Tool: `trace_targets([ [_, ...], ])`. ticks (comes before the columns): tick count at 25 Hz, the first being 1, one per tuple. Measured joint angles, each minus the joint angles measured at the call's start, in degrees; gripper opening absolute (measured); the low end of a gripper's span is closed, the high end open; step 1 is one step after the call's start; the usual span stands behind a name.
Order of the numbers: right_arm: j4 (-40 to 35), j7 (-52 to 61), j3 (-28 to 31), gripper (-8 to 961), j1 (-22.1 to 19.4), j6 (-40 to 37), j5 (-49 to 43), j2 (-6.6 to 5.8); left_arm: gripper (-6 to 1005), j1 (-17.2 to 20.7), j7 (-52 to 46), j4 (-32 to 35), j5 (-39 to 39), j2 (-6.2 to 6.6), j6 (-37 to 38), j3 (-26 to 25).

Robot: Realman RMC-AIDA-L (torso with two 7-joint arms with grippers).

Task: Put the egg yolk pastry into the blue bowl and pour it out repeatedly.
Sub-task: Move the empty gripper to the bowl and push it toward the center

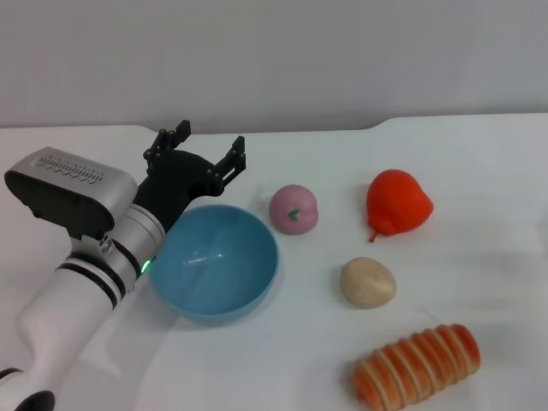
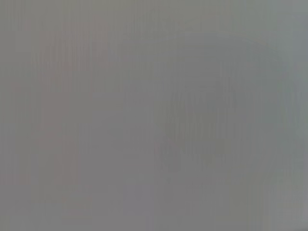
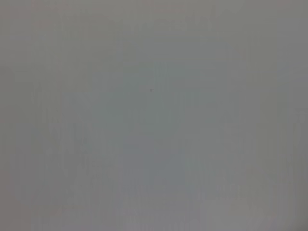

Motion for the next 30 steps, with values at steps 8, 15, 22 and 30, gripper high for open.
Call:
trace_targets([
  [8,0.0,0.0,0.0,643,-0.3,0.0,0.0,0.03,847,-1.6,-3.4,-6.3,0.8,1.62,-12.2,-3.3],
  [15,0.0,0.0,0.0,642,-0.5,-0.1,0.0,0.08,846,-2.4,-3.0,-22.1,16.4,3.15,-34.1,-20.1],
  [22,-0.1,0.1,0.0,643,-0.5,-0.1,0.0,0.07,847,-3.4,1.7,-34.3,25.6,3.10,-60.1,-35.0],
  [30,-0.6,0.1,0.0,643,-0.1,-0.1,0.0,0.00,847,-6.8,18.9,-42.2,25.3,1.25,-84.6,-46.6],
])
